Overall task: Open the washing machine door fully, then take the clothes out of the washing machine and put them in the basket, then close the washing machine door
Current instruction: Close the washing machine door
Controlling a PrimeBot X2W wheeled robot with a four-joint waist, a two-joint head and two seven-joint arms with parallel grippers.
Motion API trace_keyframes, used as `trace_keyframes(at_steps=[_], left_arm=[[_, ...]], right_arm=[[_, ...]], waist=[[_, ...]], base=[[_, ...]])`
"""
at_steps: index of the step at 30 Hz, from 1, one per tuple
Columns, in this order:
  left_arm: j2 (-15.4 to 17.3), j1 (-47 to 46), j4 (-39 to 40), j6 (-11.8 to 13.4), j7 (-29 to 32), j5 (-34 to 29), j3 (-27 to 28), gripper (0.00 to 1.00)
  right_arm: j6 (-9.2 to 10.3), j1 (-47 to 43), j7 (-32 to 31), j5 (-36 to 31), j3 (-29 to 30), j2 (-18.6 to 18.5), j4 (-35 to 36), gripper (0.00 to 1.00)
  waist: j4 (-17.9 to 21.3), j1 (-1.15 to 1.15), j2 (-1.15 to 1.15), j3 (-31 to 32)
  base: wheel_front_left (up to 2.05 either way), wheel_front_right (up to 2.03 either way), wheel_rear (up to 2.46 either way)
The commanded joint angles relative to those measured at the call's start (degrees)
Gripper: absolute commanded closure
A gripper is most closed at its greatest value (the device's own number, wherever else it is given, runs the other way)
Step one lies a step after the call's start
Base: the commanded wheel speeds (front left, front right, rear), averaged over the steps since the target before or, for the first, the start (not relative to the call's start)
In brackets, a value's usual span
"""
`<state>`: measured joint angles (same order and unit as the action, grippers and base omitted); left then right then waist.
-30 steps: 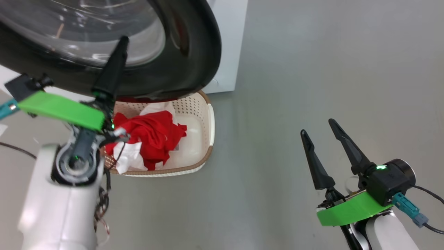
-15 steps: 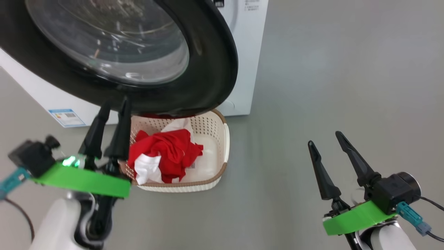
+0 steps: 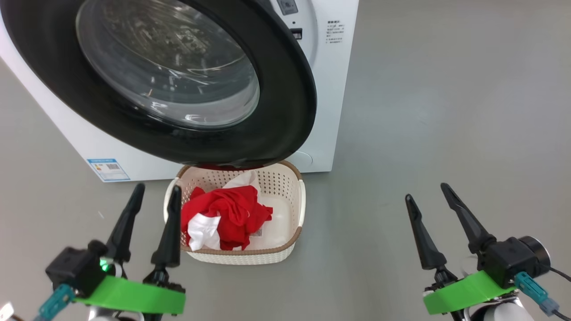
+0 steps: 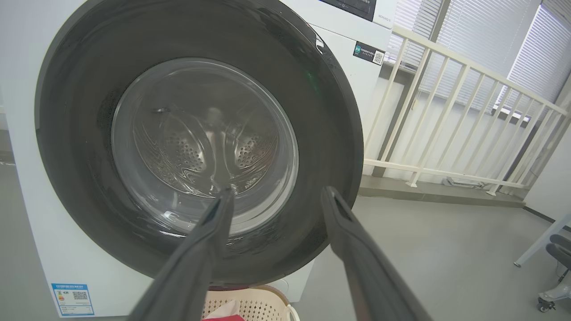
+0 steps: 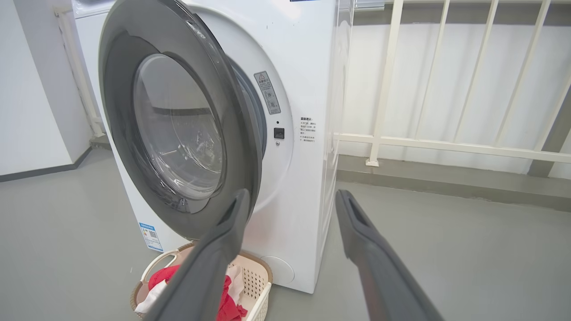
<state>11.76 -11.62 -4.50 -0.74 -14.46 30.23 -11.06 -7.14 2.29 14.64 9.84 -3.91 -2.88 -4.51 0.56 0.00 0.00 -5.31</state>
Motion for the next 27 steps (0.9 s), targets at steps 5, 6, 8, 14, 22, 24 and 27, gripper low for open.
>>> trace_keyframes(at_steps=[5,6,8,14,22,24,27], left_arm=[[-1.24,3.77,3.32,0.90,-0.52,-5.35,5.10,0.00],[-1.61,4.34,3.61,1.04,-0.52,-6.45,5.64,0.00],[-2.48,5.63,3.88,0.98,-0.53,-7.96,6.68,0.00],[-4.37,8.60,5.20,0.09,-0.53,-12.47,9.56,0.00],[-6.68,11.47,5.79,-0.75,-0.53,-15.98,12.86,0.00],[-7.08,12.10,5.95,-1.08,-0.53,-16.46,13.32,0.00],[-7.39,12.56,5.96,-1.36,-0.53,-16.85,13.75,0.00]], right_arm=[[-0.35,-1.49,0.36,-1.13,0.30,0.01,1.83,0.00],[-0.35,-1.69,0.36,-1.21,0.48,0.01,1.85,0.00],[-0.35,-1.98,0.36,-1.29,0.69,0.01,1.85,0.00],[-0.35,-2.48,0.36,-1.51,1.69,0.01,2.04,0.00],[-0.35,-3.11,0.36,-1.10,2.32,0.01,2.51,0.00],[-0.35,-3.46,0.36,-0.85,2.56,0.01,2.58,0.00],[-0.35,-3.74,0.36,-0.66,2.59,0.01,2.64,0.00]], waist=[[-0.69,0.00,0.00,0.76],[-0.78,0.00,0.00,0.81],[-0.77,0.00,0.00,0.95],[-0.55,0.00,0.00,1.33],[0.01,0.00,0.00,1.86],[0.04,0.00,0.00,1.95],[0.15,0.00,0.00,2.01]], base=[[0.00,0.00,0.00],[0.00,0.00,0.00],[0.00,0.00,0.00],[0.00,0.00,0.00],[0.00,0.00,0.00],[0.00,0.00,0.00],[0.00,0.00,0.00]])
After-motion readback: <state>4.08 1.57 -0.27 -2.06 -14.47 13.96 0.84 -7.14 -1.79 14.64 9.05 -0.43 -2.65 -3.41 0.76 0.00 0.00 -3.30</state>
